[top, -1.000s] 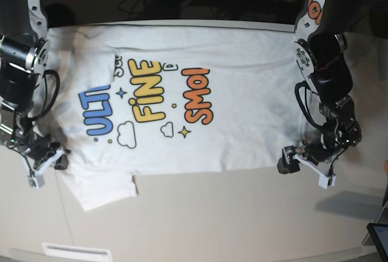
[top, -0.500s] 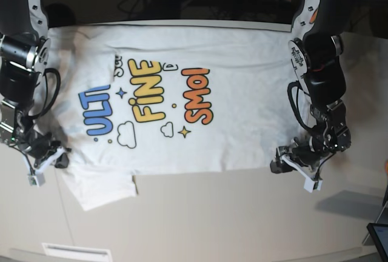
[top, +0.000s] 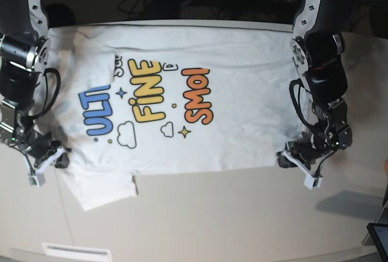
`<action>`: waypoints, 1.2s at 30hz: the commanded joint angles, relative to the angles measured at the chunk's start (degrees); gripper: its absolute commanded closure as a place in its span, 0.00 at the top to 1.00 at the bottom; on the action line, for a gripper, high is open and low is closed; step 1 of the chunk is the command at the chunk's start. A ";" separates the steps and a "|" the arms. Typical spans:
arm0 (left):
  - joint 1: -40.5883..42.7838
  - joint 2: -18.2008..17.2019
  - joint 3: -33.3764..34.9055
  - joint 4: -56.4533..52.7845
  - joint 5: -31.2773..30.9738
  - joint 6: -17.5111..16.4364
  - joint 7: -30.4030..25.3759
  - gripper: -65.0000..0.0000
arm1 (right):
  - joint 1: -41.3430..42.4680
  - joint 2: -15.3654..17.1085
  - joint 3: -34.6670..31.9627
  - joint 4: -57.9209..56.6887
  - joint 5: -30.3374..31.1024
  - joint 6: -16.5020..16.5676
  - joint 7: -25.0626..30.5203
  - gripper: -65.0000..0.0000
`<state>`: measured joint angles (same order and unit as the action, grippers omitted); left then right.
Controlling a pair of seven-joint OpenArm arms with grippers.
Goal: Fold the T-shirt properly
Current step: 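Hold the side edge and adjust the left gripper's grip along it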
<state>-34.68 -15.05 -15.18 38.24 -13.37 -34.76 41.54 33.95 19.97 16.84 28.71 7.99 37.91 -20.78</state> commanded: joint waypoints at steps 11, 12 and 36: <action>3.69 -1.96 0.28 13.85 0.13 -0.62 2.20 0.10 | 1.69 0.65 -0.01 1.05 0.58 0.55 3.50 0.00; 3.69 -1.96 0.28 14.64 0.22 -0.62 2.29 0.10 | 1.69 0.65 -0.01 1.05 0.58 0.55 3.50 0.00; 11.86 -1.79 4.94 31.17 -0.30 -2.64 5.71 0.10 | 1.69 -0.05 0.52 1.05 0.85 0.64 6.05 0.00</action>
<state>-21.02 -15.99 -10.02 68.47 -12.73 -37.56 48.47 33.78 18.85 17.21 28.73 7.79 38.11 -16.29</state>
